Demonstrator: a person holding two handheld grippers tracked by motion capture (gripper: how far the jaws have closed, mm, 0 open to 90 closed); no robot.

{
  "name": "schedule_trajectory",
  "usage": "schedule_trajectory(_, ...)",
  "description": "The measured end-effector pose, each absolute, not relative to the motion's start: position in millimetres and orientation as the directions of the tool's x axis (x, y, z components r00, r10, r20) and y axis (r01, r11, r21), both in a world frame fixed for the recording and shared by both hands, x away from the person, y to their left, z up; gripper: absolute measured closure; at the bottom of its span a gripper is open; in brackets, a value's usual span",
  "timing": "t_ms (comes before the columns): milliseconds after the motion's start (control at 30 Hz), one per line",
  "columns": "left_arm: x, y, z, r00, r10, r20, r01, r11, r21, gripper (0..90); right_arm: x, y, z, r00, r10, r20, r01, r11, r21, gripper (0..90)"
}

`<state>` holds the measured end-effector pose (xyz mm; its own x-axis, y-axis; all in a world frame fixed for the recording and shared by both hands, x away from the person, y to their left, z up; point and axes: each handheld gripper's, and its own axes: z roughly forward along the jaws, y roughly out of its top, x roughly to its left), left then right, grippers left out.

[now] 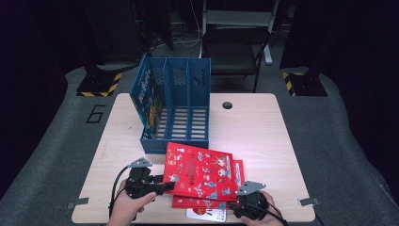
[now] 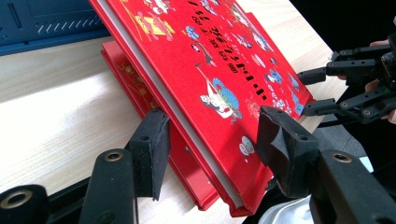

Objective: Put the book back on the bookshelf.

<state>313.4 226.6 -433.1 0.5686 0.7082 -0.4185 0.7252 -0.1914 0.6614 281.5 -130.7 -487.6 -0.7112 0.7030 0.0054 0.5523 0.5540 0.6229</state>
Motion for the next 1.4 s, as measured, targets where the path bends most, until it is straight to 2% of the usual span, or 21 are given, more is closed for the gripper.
schedule_trajectory(1000, 318.6, 217.7, -394.1, 0.574, 0.712, -0.403, 0.702, -0.175, 0.691, 54.1, 284.7, -132.9, -492.2, -0.697, 0.713, 0.075, 0.559, 0.476, 0.679, 48.5)
schedule_trajectory(1400, 320.4, 215.6, -394.7, 0.568, 0.693, -0.443, 0.718, -0.154, 0.679, 55.5, 284.6, -133.6, -492.4, -0.683, 0.723, 0.100, 0.578, 0.452, 0.679, 48.8)
